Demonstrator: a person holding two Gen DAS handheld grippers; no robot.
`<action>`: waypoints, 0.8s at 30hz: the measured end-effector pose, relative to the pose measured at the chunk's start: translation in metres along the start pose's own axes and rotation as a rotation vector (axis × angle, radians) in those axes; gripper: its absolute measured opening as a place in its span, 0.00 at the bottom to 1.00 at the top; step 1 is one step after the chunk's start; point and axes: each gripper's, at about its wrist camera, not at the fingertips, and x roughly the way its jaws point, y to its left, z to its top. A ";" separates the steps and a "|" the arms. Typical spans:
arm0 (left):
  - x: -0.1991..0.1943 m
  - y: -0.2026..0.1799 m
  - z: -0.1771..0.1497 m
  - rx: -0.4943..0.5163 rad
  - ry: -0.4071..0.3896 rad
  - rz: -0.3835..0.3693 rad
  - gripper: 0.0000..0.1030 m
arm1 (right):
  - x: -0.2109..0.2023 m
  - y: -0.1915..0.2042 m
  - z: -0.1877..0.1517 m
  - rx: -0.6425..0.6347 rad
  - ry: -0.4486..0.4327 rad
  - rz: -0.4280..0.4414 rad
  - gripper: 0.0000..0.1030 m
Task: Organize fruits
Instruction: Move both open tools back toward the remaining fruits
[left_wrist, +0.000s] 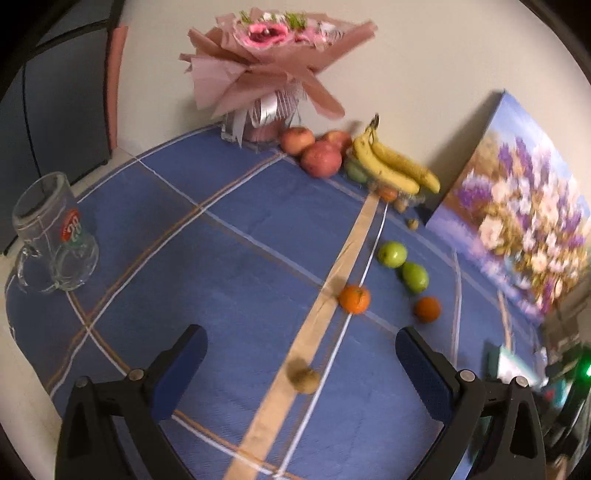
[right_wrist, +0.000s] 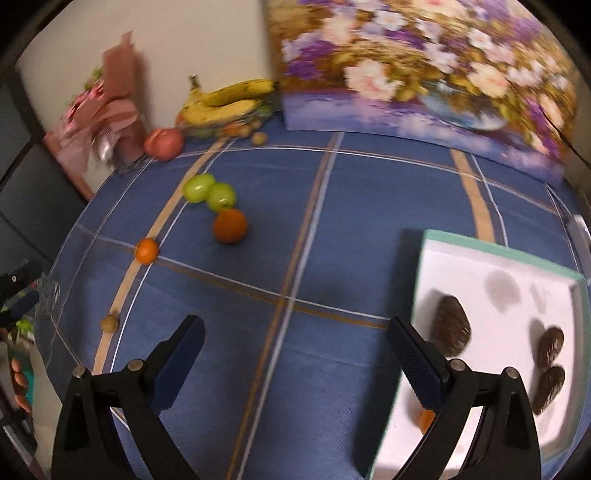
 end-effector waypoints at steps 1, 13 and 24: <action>0.002 0.001 -0.004 0.013 0.017 0.004 1.00 | 0.001 0.003 0.003 -0.007 0.000 0.012 0.96; 0.036 -0.008 -0.043 0.079 0.147 -0.007 0.98 | 0.018 0.044 0.065 -0.124 -0.019 0.095 0.96; 0.068 0.001 -0.060 0.047 0.214 -0.020 0.66 | 0.092 0.063 0.068 -0.202 0.082 0.083 0.86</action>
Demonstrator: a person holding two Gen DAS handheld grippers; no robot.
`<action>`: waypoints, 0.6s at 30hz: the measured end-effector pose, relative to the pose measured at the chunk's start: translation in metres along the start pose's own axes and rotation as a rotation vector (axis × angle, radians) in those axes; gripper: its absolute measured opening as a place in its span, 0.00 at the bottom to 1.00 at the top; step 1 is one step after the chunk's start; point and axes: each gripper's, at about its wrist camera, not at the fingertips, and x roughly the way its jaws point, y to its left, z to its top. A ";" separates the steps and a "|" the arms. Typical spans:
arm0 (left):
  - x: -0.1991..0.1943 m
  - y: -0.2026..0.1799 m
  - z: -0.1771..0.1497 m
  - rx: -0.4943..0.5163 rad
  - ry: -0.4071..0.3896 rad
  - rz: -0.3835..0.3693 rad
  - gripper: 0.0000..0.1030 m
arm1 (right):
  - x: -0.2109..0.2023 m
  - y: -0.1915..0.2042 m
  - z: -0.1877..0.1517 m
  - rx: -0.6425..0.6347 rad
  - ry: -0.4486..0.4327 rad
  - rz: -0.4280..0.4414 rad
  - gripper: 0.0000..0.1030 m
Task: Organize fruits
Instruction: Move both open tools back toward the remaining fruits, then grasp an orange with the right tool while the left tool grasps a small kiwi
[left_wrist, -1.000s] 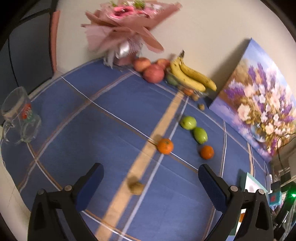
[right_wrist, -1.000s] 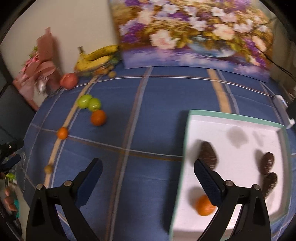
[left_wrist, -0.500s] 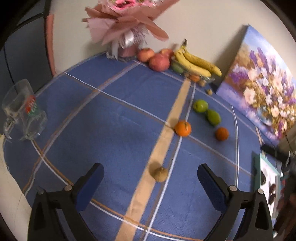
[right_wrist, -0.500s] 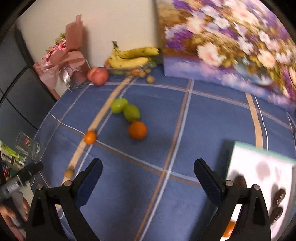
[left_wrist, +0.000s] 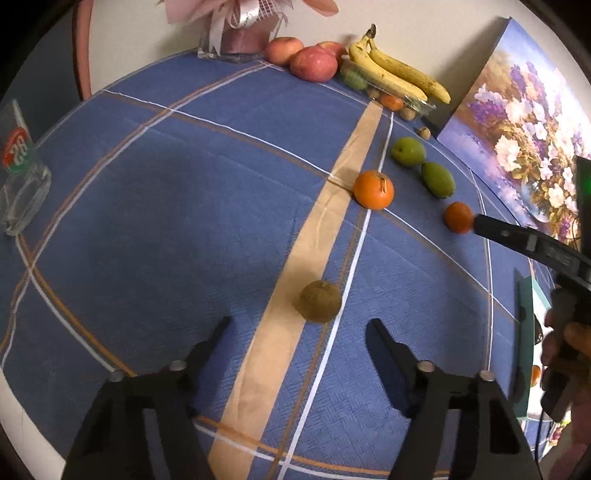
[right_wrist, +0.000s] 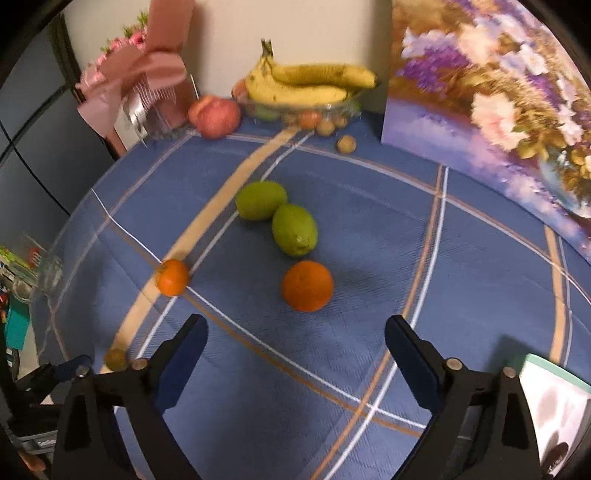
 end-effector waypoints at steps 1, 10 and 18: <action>0.000 0.000 0.000 0.004 -0.001 0.005 0.63 | 0.007 0.000 0.001 -0.001 0.009 -0.003 0.84; 0.005 -0.009 0.003 0.034 0.000 -0.005 0.38 | 0.043 -0.001 0.009 -0.019 0.033 -0.007 0.66; 0.008 -0.007 0.004 0.003 0.017 -0.029 0.25 | 0.048 0.001 0.011 -0.028 0.010 -0.026 0.39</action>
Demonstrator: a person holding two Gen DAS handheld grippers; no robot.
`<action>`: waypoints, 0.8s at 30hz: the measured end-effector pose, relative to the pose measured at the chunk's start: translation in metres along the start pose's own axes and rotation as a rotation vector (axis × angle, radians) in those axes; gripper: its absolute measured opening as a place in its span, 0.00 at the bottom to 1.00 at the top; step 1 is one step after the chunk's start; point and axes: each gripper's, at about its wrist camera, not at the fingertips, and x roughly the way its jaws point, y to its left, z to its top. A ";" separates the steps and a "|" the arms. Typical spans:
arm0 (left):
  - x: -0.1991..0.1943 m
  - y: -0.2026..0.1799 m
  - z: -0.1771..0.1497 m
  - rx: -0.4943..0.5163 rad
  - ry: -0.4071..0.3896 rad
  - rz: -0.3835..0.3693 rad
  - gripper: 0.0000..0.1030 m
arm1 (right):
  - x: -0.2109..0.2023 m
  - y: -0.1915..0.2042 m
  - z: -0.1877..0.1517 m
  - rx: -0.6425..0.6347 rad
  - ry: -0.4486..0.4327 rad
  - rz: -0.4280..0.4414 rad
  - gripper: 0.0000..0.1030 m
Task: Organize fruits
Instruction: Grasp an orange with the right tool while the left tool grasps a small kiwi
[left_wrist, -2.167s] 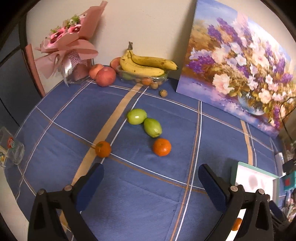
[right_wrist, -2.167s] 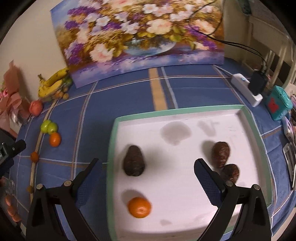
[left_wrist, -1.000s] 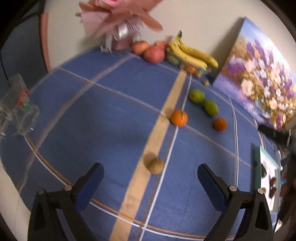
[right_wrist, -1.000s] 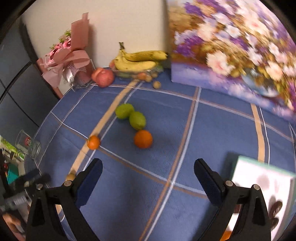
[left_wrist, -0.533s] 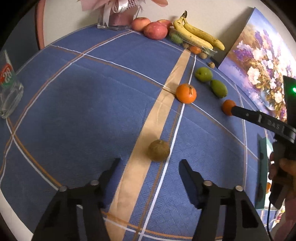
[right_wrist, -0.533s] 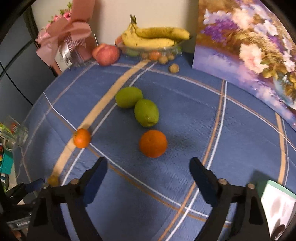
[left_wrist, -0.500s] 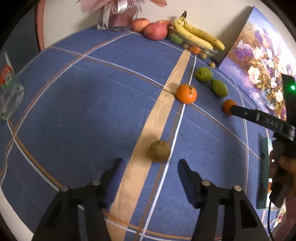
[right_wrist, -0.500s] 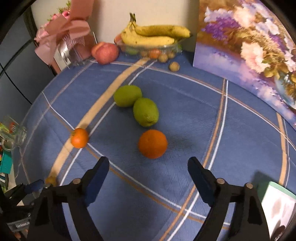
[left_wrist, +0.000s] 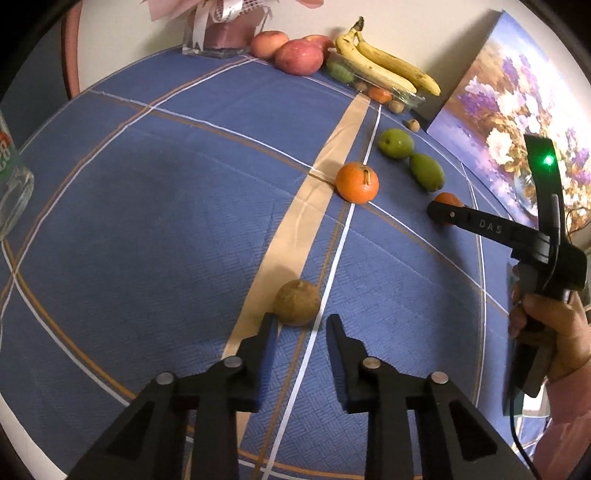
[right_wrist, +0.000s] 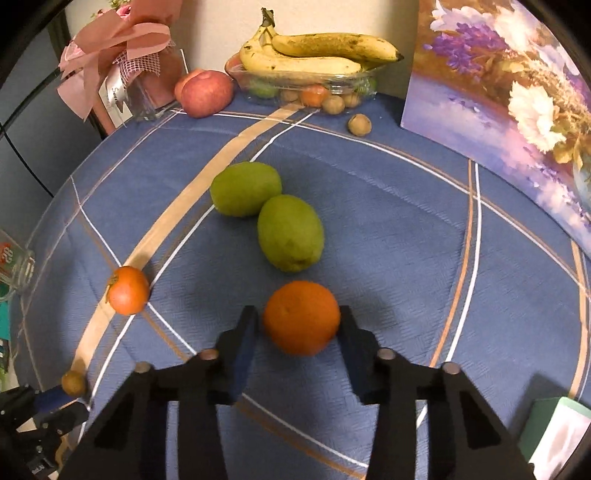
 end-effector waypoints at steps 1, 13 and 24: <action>0.000 0.001 0.000 -0.005 0.002 -0.003 0.21 | 0.000 -0.001 0.000 0.006 -0.002 0.007 0.39; -0.013 -0.005 0.004 -0.051 0.001 -0.097 0.05 | -0.036 0.006 -0.018 0.046 -0.049 0.028 0.38; -0.005 0.001 0.005 -0.068 -0.004 -0.087 0.08 | -0.077 0.004 -0.052 0.098 -0.084 0.041 0.38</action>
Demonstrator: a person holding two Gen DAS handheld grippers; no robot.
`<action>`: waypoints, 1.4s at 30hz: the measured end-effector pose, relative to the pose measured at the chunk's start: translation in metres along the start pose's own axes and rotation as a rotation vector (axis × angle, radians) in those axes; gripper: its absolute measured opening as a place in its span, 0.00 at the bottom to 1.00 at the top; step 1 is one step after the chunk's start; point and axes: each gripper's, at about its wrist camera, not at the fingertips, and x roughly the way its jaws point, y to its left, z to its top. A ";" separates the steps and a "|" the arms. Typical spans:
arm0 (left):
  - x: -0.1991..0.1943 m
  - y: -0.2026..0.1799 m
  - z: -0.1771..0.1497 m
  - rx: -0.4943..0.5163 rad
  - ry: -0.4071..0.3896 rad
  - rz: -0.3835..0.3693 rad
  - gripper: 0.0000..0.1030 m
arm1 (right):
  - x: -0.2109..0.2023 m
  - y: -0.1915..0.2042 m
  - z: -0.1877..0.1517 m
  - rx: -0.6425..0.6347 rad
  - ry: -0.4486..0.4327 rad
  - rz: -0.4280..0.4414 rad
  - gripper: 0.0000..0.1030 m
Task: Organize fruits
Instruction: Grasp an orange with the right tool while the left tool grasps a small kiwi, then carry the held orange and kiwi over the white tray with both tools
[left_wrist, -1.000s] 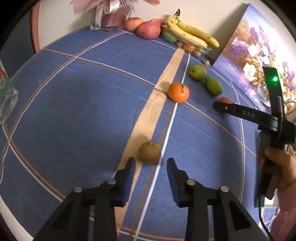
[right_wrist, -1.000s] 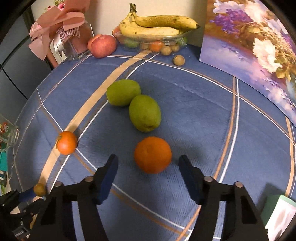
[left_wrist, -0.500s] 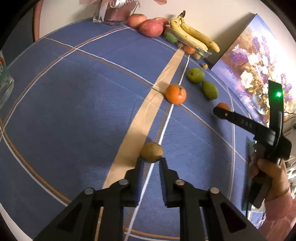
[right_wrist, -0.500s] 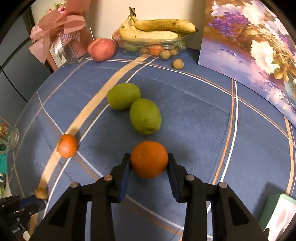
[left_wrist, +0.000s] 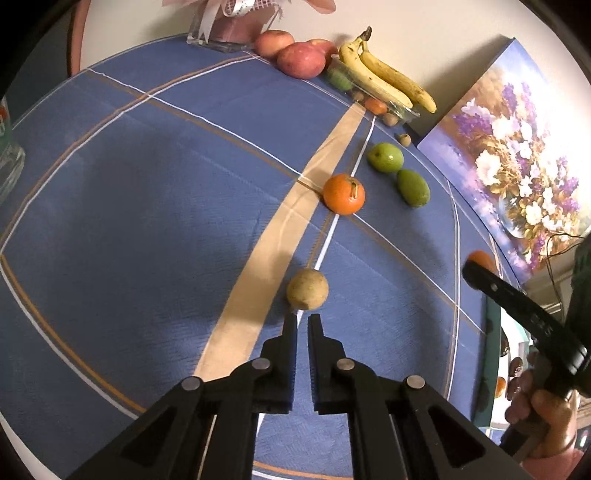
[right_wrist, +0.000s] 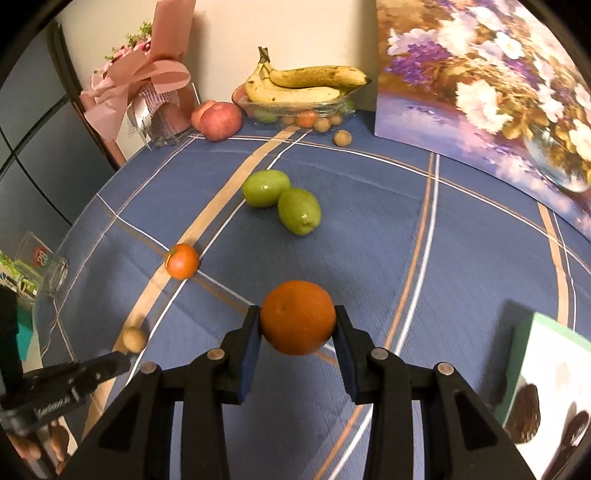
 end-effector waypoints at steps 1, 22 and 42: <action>0.000 0.000 0.001 0.003 -0.004 0.007 0.08 | -0.003 -0.002 -0.003 0.007 -0.002 0.000 0.38; 0.022 -0.021 0.022 0.078 -0.006 0.087 0.39 | -0.050 -0.020 -0.027 0.113 -0.073 -0.025 0.38; -0.018 -0.109 0.032 0.120 -0.012 -0.079 0.26 | -0.094 -0.083 -0.024 0.239 -0.155 -0.133 0.38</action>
